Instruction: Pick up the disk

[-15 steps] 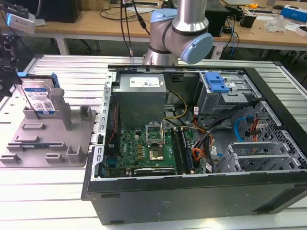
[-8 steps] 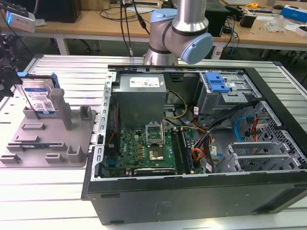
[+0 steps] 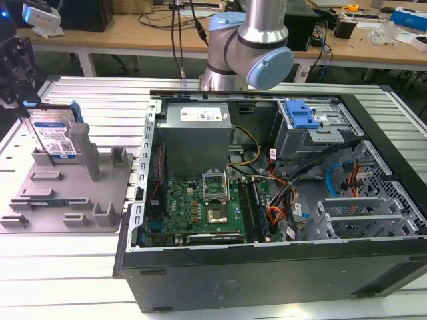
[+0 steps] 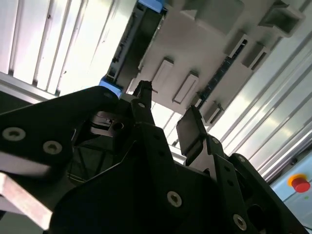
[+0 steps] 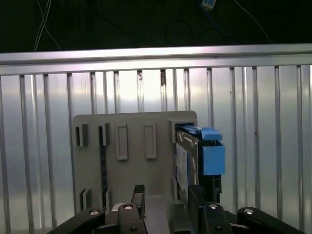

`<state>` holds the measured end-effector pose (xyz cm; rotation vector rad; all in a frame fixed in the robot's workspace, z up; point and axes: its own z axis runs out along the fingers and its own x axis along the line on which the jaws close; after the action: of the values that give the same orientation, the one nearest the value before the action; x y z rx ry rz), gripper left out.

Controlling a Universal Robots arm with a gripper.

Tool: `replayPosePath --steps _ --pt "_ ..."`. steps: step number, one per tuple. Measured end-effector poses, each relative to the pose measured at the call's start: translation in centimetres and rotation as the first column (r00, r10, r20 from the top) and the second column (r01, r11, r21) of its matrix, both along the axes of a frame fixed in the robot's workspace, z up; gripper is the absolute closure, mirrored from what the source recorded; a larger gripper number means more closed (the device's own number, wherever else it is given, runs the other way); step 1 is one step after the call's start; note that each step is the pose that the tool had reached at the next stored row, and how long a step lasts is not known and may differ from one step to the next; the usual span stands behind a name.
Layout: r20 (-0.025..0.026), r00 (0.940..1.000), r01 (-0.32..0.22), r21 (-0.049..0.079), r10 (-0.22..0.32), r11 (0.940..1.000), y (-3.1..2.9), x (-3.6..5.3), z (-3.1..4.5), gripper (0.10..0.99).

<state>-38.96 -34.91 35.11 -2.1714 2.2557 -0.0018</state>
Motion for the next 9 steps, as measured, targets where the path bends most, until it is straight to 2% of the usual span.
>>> replayPosePath --steps 4,6,9 --pt "0.0000 1.0000 -0.001 0.000 0.001 1.0000 1.54 -0.05 -0.02 0.604" --pt "-0.0001 1.0000 -0.001 0.000 0.001 1.0000 2.19 -0.43 -0.05 0.604" --pt "-0.0001 1.0000 -0.003 0.000 0.003 1.0000 2.31 -1.60 -0.24 0.604"
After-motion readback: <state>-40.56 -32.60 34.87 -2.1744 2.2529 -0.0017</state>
